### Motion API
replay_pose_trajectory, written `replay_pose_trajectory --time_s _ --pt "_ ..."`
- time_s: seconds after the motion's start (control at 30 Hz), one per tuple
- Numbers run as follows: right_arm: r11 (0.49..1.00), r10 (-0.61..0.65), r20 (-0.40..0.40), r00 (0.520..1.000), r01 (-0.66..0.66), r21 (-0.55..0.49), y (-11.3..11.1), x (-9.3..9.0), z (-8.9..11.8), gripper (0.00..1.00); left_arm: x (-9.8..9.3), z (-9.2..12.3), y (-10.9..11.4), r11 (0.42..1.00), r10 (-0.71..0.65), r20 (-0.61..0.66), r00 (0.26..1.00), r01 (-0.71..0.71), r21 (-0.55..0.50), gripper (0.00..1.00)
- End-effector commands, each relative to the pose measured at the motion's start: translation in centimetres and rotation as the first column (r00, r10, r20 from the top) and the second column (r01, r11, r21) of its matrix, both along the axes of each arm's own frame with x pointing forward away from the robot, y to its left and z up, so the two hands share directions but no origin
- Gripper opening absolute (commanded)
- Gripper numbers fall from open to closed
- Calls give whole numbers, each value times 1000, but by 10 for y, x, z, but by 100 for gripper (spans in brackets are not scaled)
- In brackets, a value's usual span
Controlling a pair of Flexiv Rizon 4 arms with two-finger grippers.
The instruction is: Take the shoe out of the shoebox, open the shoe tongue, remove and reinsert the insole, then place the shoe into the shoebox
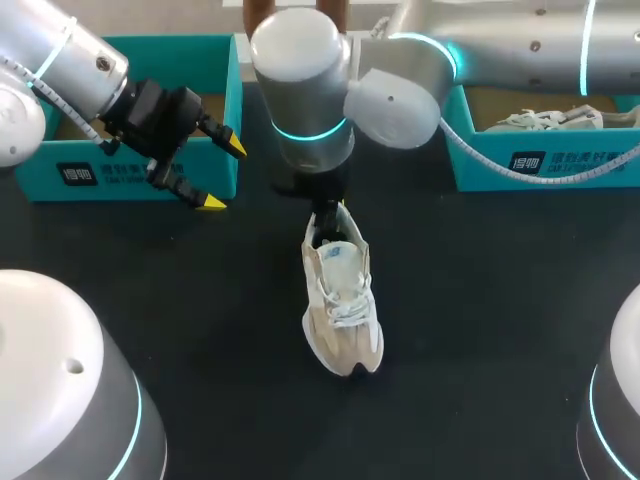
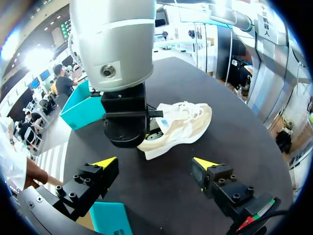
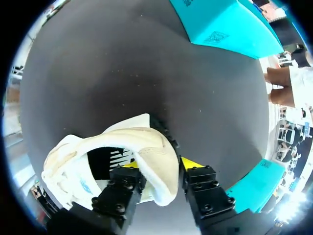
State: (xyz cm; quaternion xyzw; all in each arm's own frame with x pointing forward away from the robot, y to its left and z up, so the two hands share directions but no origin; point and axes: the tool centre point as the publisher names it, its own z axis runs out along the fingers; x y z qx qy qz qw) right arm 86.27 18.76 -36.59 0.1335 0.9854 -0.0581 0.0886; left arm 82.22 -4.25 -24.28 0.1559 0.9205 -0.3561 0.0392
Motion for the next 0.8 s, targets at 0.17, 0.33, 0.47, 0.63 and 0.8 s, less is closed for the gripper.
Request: replay_pose_trajectory --time_s 0.17,0.33,0.47,0.63,0.8 --pt "984 -170 85 982 173 -31 -14 -15 54 0 0 0 0 1000 0 0 1000 0 2 100" --pt "981 -187 124 975 191 -20 -28 -27 135 0 0 0 0 1000 0 0 1000 0 2 100" --pt "986 -158 118 980 163 -27 -37 -28 187 0 0 0 0 1000 0 0 1000 0 2 100" --pt "993 -111 146 983 116 -33 -48 -19 232 0 0 0 0 1000 0 0 1000 0 2 100" --pt "997 -32 181 983 44 -65 -60 -5 271 0 0 0 0 1000 0 0 1000 0 2 100"
